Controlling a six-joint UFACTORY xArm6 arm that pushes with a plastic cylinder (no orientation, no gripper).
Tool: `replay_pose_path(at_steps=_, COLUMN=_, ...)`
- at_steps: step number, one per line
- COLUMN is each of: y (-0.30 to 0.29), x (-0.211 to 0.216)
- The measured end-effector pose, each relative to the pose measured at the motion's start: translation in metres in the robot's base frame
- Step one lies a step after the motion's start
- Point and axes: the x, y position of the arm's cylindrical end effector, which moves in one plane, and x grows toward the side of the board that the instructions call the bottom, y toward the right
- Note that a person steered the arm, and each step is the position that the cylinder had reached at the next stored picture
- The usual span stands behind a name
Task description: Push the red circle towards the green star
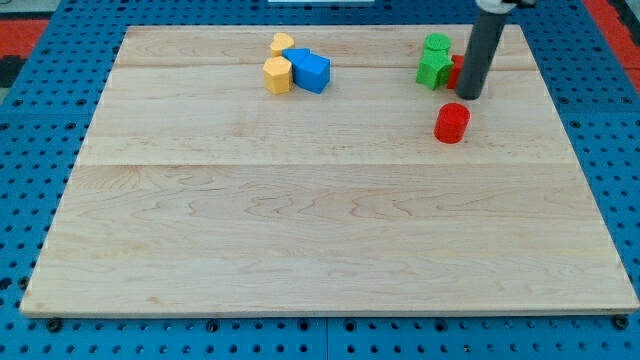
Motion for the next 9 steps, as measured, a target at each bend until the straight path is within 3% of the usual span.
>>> replay_pose_path(at_steps=1, y=0.020, x=-0.023)
replay_pose_path(at_steps=3, y=-0.030, x=-0.045)
replay_pose_path(at_steps=4, y=0.030, x=0.019)
replay_pose_path(at_steps=5, y=-0.017, x=0.082)
replay_pose_path(at_steps=6, y=-0.070, x=0.081)
replay_pose_path(at_steps=8, y=-0.120, x=0.074)
replay_pose_path(at_steps=9, y=-0.110, x=0.048)
